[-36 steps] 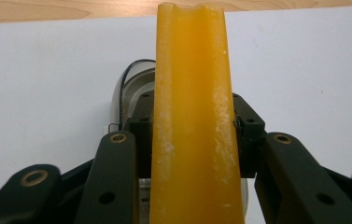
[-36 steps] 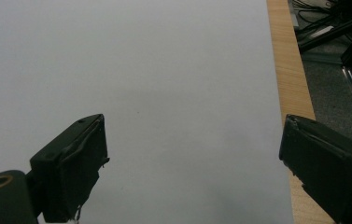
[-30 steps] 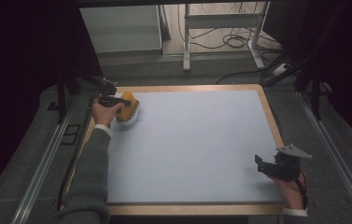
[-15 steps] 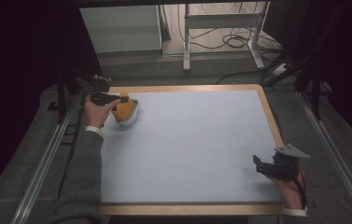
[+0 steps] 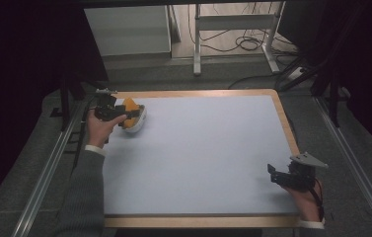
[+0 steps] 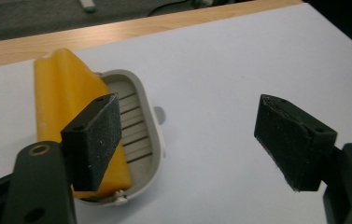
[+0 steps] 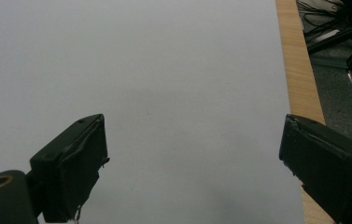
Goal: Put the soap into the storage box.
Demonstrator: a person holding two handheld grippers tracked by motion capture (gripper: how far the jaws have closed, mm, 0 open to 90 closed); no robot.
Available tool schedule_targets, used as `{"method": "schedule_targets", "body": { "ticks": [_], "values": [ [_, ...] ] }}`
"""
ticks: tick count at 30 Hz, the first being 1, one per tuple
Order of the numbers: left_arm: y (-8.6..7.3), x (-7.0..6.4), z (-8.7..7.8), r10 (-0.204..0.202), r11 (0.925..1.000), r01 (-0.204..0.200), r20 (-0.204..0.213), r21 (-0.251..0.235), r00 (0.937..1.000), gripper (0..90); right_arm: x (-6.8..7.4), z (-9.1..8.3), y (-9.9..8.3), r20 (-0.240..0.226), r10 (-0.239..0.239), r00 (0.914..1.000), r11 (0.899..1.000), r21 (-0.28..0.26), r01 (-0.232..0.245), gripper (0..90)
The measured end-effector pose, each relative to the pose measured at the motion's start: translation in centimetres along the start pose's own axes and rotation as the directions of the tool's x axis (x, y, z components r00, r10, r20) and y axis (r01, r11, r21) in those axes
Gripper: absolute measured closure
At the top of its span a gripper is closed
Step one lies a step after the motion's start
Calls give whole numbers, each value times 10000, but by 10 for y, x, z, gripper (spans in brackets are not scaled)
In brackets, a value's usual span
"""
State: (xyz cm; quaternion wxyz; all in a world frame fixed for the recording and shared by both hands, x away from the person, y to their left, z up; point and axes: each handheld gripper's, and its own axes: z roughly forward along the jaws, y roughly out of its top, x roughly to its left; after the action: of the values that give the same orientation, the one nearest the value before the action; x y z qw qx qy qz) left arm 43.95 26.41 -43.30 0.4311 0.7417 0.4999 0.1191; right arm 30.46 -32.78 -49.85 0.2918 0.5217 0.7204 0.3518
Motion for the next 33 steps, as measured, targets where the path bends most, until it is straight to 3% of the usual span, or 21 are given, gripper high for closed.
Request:
{"method": "schedule_targets", "body": {
  "ticks": [4, 8, 15, 18, 21, 26, 29, 33],
  "values": [
    [-9, -10, -4, 403, 9992, -401, 278, -84, 9988, 221, 1, 1, 0, -8, -34, 10000, 10000, -5, 34, 78],
    [-19, -18, -8, 469, 9988, -461, 549, -151, 9974, 213, 2, 1, 1, -31, -96, 9999, 10000, -16, 95, 78],
    [-44, -30, -15, 582, 9982, -577, 335, -155, 9977, 205, 3, 1, 1, -33, -93, 10000, 10000, -15, 93, 78],
    [-59, -38, -21, 793, 9942, -782, 130, -734, 9968, 214, 3, 0, 1, -54, -98, 9999, 9999, -26, 98, 78],
    [-72, -45, -24, 966, 9922, -957, 76, -801, 9953, 210, 4, 0, 2, -55, -88, 9999, 9999, -49, 87, 78],
    [-95, -56, -22, 1076, 9931, -1068, 143, -480, 9941, 209, 4, 0, 2, -55, -119, 9999, 9999, -47, 118, 78],
    [-109, -63, -17, 1453, 9894, -1453, -80, -34, 9894, 207, 4, 0, 2, -52, -104, 9999, 9999, -45, 103, 78],
    [-124, -68, -16, 1386, 9903, -1387, 144, 66, 9902, 206, 4, 0, 2, -50, -123, 9999, 9999, -57, 123, 78]
  ]
}}
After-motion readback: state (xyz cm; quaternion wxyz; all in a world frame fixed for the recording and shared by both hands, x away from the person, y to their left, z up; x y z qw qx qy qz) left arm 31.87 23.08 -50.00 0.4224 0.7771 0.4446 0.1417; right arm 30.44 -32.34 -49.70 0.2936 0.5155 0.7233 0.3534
